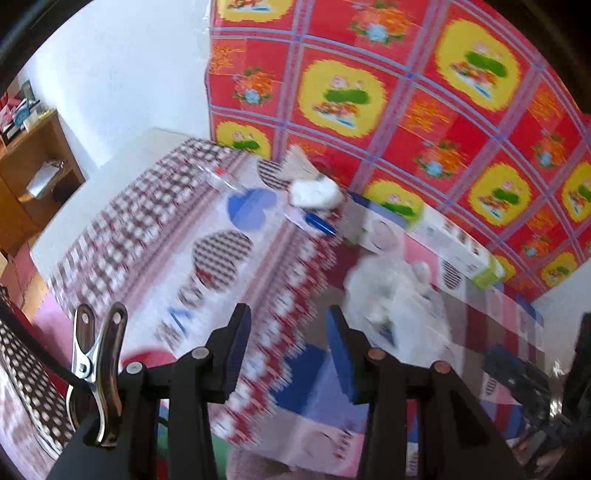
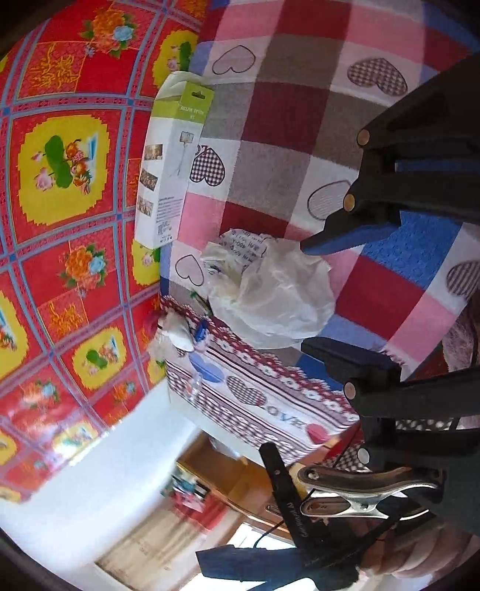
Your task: Collect trash
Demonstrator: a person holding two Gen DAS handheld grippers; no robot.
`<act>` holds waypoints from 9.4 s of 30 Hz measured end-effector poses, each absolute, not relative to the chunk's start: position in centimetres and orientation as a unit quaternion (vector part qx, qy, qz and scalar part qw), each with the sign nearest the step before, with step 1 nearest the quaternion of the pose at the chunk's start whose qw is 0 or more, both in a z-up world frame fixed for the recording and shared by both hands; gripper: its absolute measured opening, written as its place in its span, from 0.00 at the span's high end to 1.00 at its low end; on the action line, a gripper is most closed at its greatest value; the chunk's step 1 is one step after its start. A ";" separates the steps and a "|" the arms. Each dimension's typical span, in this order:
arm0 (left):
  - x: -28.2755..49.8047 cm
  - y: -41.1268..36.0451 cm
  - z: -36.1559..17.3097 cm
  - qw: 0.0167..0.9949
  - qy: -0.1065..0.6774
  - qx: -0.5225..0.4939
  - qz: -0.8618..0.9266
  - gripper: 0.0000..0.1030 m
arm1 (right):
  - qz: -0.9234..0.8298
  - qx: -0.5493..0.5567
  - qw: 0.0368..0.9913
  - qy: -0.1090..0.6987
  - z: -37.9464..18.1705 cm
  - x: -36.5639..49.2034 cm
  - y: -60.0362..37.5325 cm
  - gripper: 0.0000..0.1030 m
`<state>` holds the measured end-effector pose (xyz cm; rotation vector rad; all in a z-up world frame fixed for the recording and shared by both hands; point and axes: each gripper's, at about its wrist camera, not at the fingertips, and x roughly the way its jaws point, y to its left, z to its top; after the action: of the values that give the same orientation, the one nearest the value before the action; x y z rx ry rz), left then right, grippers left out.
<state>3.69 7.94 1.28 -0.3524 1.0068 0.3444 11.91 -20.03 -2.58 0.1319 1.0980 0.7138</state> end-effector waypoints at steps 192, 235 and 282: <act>-4.9 -34.0 1.5 0.828 0.490 0.076 -0.263 0.68 | -0.003 0.208 0.903 0.377 1.3 -14.5 -53.5 0.82; -0.9 -61.4 -3.1 0.741 0.508 0.146 -0.415 0.68 | -0.145 0.255 0.858 0.422 -3.2 -12.6 -74.1 0.82; -5.7 -81.3 -16.8 0.737 0.569 0.111 -0.346 0.68 | -0.129 0.182 0.822 0.524 -16.3 -13.3 -96.8 0.82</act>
<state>-5.67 -81.29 -16.83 0.2431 1.2504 -0.7595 -13.26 -96.83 -16.31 0.3866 1.1149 -0.2752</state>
